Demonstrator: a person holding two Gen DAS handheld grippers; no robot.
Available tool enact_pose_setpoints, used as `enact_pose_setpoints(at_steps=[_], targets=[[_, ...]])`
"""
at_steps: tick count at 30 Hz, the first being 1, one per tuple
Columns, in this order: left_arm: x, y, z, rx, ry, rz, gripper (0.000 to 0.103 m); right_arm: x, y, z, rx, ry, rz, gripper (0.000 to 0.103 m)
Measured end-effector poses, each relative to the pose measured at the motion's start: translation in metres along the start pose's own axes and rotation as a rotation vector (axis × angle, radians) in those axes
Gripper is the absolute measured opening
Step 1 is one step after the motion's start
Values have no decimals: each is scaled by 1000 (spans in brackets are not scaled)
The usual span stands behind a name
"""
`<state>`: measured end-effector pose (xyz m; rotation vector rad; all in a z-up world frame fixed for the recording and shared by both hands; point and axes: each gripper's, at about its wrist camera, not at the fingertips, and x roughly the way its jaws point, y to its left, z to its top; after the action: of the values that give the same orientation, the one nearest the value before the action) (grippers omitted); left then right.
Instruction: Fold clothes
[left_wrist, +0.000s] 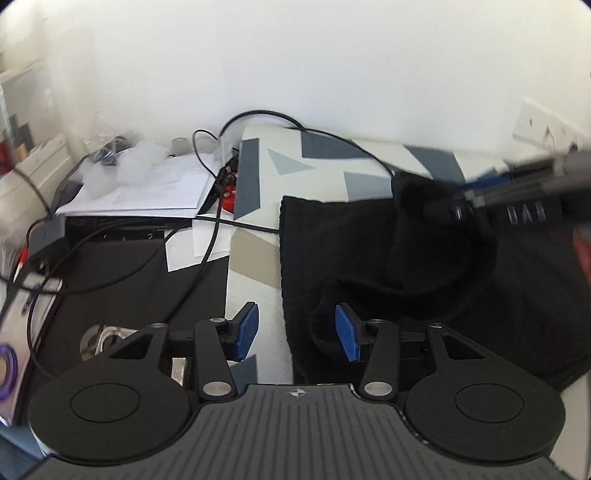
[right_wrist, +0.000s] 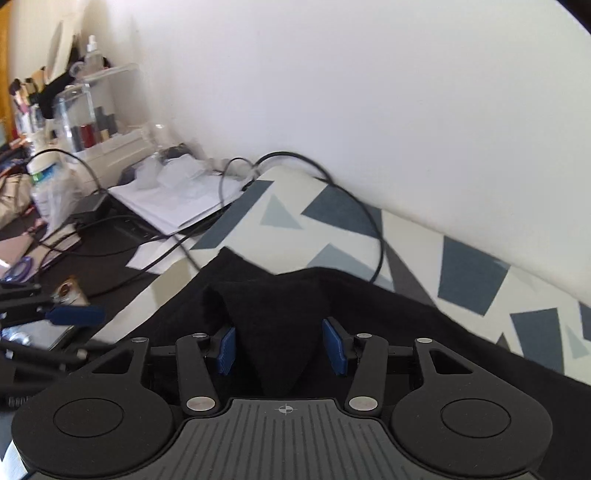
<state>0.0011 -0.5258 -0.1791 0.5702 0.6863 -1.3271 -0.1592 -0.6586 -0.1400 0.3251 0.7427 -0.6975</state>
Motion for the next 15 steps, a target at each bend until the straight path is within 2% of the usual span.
enact_pose_setpoints(at_steps=[1,3,4,7,8,12,15], targets=[[5,0,1,29,11,-7,48,6,1,3,16,-1,-11,35],[12,-1,5,84,20,-25,48,9,-4,5,59,-13,-14,5],[13,-2,7,111,14,-42,49,4,-7,5,69,-33,-4,4],[12,-9,15,183,-27,-103,62,-13,-17,4,100,-93,28,4],[12,-13,17,216,-41,-118,64,-19,-20,4,110,-113,38,3],[22,-31,24,358,-40,-173,64,-40,-31,5,136,-182,77,3],[27,-37,26,389,-26,-206,64,-54,-38,6,142,-214,92,3]])
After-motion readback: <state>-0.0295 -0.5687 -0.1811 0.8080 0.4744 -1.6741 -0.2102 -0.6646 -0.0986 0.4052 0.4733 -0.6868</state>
